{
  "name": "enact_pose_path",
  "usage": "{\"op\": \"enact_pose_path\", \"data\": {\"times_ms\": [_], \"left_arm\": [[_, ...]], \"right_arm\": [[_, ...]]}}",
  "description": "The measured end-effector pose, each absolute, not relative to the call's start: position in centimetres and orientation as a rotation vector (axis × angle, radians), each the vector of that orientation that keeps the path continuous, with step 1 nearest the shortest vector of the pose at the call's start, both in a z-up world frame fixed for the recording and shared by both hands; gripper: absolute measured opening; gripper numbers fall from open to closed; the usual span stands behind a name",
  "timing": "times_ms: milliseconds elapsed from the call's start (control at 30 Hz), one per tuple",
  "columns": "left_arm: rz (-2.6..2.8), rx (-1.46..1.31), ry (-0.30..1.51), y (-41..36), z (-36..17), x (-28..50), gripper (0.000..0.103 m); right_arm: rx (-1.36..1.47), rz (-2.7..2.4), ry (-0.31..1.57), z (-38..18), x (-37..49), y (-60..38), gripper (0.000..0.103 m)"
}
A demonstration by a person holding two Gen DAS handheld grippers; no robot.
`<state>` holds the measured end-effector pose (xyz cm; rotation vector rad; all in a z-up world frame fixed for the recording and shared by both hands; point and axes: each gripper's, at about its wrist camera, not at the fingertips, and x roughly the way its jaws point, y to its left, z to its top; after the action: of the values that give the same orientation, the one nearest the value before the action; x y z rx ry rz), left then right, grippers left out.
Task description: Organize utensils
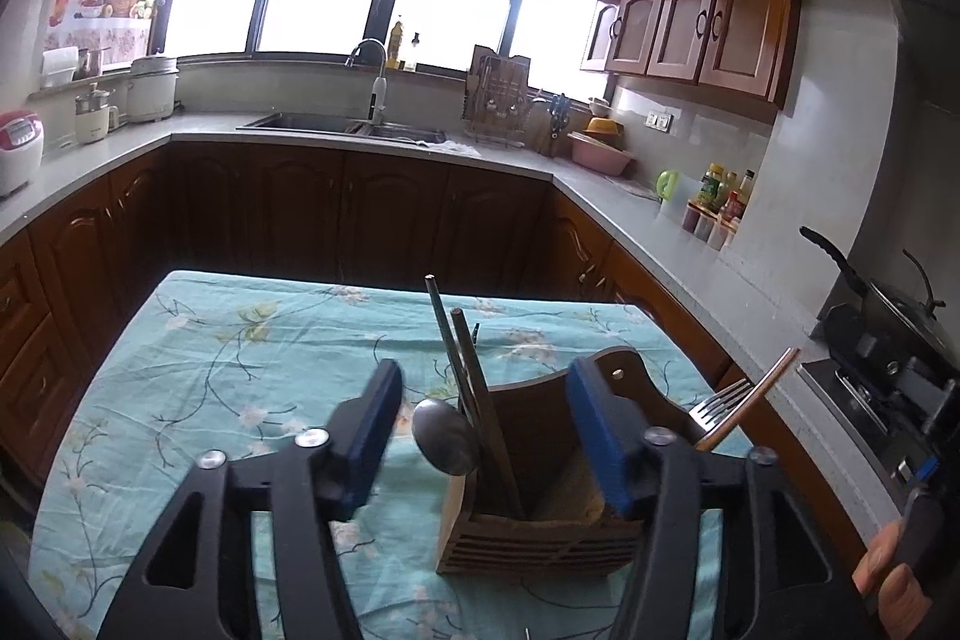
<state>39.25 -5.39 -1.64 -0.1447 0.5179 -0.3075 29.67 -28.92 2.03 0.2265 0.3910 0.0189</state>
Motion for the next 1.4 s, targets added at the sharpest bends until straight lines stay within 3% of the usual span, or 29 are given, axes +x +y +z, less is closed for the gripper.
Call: {"op": "enact_pose_path", "data": {"times_ms": [100,233,367,1400], "left_arm": [[-0.295,-0.142,0.495,-4.9,-1.2,37.9,0.08],[-0.279,-0.139,0.482,-4.2,-1.0,36.1,0.091],[-0.267,-0.144,0.476,-3.7,-0.8,34.4,0.095],[-0.214,-0.128,0.46,-0.8,1.7,25.0,0.102]], "right_arm": [[0.236,0.017,0.37,2.5,29.0,-29.0,0.079],[0.238,0.015,0.348,3.0,28.0,-29.0,0.091],[0.235,0.013,0.333,3.4,26.9,-28.7,0.097],[0.253,0.032,0.332,3.9,19.7,-27.0,0.101]]}}
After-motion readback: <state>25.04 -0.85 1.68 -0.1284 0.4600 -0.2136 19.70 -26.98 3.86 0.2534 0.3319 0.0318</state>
